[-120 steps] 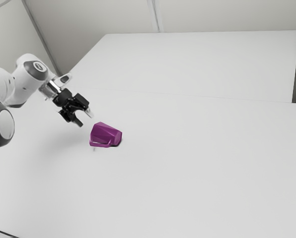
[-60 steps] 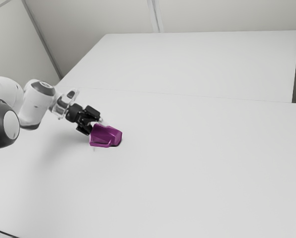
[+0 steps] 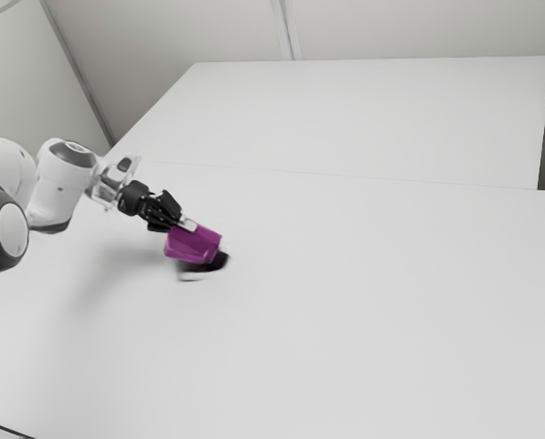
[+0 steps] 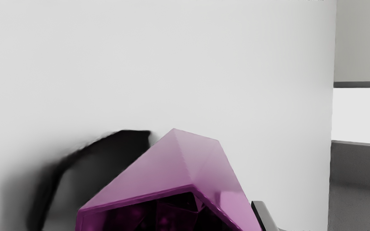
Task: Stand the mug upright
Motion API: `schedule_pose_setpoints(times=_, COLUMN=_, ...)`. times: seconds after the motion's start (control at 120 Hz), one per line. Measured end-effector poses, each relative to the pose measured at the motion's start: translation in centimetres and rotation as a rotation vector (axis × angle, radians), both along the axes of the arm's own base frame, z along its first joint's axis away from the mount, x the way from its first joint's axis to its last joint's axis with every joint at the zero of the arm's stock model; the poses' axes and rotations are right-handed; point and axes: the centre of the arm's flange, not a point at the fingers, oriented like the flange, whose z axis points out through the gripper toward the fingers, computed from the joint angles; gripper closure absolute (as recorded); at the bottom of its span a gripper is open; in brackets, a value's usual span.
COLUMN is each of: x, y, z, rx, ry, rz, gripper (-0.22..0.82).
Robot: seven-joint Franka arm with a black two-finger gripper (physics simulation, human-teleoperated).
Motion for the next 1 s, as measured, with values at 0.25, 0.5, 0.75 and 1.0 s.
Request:
schedule_pose_setpoints(times=0.25, x=-0.6, y=-3.5, z=10.0, rx=0.218, ry=-0.08, rz=-0.154, gripper=0.77)
schedule_pose_setpoints(times=0.5, x=-1.1, y=-9.8, z=13.6, rx=0.577, ry=-0.068, rz=-0.318, gripper=0.78)
schedule_pose_setpoints(times=0.75, x=-3.9, y=-12.0, z=10.5, rx=0.79, ry=-0.049, rz=-0.277, gripper=0.78)
schedule_pose_setpoints(times=1.0, x=-5.7, y=-14.8, z=7.7, rx=0.922, ry=-0.032, rz=-0.275, gripper=0.78)
